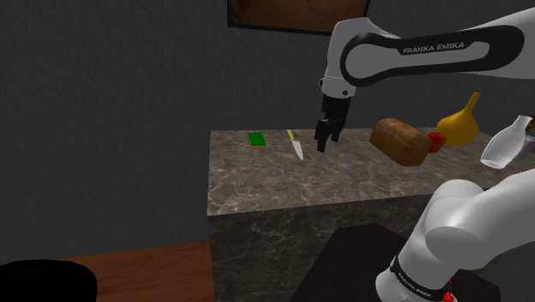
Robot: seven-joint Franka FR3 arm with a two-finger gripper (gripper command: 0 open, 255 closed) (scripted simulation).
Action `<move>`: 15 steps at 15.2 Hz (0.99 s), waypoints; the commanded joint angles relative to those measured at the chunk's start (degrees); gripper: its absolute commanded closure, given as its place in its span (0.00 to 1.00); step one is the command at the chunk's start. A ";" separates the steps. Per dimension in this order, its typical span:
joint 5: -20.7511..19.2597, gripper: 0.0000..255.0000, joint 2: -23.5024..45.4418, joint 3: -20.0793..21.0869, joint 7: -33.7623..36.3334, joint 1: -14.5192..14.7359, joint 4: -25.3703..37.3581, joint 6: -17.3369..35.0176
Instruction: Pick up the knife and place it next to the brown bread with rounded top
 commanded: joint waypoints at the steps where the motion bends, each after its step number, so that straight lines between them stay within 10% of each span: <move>1: -0.42 0.00 4.08 -1.14 -0.51 -0.70 1.69 2.92; 15: 1.72 0.00 31.37 -9.03 -6.26 -4.69 17.64 16.92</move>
